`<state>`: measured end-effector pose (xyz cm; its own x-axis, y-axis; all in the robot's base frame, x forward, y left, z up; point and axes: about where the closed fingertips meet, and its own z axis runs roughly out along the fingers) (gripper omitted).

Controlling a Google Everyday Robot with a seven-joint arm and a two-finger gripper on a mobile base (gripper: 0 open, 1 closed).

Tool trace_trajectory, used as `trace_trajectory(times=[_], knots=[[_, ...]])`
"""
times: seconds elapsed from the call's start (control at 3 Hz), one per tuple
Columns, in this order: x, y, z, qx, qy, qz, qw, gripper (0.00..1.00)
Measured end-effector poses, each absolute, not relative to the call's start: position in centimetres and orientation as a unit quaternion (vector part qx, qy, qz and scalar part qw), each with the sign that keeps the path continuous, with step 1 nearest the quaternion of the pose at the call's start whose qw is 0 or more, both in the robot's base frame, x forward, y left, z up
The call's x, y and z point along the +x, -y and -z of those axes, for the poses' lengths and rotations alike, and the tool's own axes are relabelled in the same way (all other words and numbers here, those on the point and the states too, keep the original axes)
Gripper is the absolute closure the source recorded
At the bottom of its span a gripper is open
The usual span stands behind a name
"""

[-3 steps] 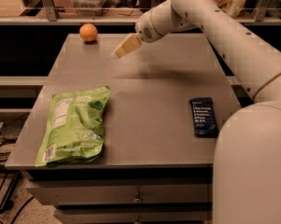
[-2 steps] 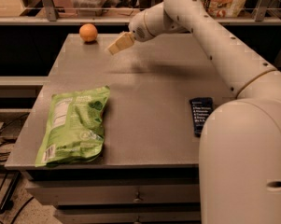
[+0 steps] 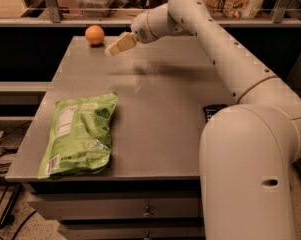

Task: Move orange near green rice chip bag

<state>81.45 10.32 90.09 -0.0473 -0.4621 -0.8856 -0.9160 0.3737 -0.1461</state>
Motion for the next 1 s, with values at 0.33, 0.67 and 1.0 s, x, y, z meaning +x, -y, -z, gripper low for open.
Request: trace_trajectory(times=[0.33, 0.67, 1.0], knots=[[81.9, -12.0, -90.0, -0.498, -0.677, -0.249, 0.48, 0.0], [82.5, -13.7, -90.0, -0.49, -0.678, -0.242, 0.492, 0.0], [83.0, -14.8, -89.9, -0.482, -0.683, -0.225, 0.5, 0.0]])
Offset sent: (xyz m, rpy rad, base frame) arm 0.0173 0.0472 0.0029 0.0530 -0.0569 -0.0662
